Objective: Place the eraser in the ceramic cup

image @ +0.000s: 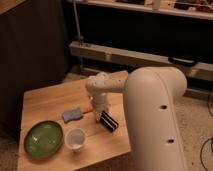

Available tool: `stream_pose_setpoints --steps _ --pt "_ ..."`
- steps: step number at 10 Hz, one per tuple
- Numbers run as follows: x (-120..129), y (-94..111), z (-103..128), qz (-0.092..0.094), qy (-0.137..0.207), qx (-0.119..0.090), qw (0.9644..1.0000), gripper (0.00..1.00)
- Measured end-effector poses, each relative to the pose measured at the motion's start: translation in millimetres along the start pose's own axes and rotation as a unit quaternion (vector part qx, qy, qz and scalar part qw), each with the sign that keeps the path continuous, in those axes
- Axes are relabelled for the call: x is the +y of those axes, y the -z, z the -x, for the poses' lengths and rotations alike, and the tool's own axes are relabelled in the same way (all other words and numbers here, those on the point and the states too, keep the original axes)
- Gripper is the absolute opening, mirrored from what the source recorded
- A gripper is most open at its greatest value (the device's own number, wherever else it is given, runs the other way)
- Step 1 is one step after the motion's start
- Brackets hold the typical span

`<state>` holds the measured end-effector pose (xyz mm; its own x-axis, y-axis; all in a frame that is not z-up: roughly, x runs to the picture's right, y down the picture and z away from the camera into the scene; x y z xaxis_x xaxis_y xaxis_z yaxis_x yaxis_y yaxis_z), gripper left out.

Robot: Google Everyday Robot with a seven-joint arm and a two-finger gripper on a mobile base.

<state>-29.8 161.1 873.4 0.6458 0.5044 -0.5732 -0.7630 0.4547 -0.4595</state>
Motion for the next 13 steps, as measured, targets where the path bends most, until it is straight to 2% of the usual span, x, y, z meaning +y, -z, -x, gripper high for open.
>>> stream_pose_setpoints --steps 3,5,6,8,9,10,11,12,13 --pt "14 -1 6 -0.006 0.027 0.010 0.9996 0.03" --pt "16 12 3 -0.010 0.029 -0.005 0.9995 0.00" --pt "14 23 -1 -0.012 0.023 -0.018 0.9995 0.00" --pt "14 65 -14 -0.015 0.011 -0.072 0.9972 0.00" --pt "13 87 -22 -0.013 0.006 -0.103 0.9946 0.00" --pt "15 116 -32 -0.007 0.003 -0.154 0.9880 0.00" --pt "21 145 -42 0.003 0.008 -0.220 0.9754 0.00" --pt "27 167 -49 0.011 0.016 -0.275 0.9612 0.00" --pt "39 182 -52 0.020 0.030 -0.313 0.9489 0.00"
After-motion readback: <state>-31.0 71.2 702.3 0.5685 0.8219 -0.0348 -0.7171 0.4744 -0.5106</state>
